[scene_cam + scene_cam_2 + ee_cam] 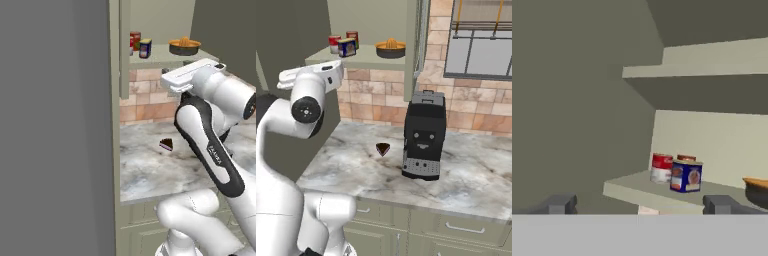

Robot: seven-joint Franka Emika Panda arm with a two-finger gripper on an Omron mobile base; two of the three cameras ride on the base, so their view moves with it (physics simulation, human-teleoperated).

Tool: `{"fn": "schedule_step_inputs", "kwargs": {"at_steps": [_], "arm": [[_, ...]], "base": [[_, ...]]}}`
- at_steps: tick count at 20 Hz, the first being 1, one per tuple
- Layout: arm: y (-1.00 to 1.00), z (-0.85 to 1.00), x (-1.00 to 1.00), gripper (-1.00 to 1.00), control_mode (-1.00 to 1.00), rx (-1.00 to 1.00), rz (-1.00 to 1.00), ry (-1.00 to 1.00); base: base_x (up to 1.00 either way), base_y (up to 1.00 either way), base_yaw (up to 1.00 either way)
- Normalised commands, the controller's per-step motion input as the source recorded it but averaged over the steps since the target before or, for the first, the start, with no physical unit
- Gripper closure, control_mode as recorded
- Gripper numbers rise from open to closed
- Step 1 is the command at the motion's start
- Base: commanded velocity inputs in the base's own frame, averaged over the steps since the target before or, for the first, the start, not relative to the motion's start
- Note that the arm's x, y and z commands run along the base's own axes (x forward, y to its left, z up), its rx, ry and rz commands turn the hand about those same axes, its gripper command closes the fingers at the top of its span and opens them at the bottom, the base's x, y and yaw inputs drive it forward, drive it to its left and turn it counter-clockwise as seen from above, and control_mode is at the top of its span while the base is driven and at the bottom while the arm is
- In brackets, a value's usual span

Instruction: Pick the cans from the counter and place them in their designated side in the cabinet.

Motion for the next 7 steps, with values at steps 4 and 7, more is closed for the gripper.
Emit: {"fn": "schedule_step_inputs", "kwargs": {"at_steps": [4, 7], "arm": [[0.01, -0.14, -0.85, -1.00, -1.00, -0.21, 0.09, 0.11], [0.03, -0.20, -0.74, -1.00, -1.00, -0.26, 0.13, 0.20]], "base": [[0.00, 0.00, 0.00], [0.00, 0.00, 0.00]]}}
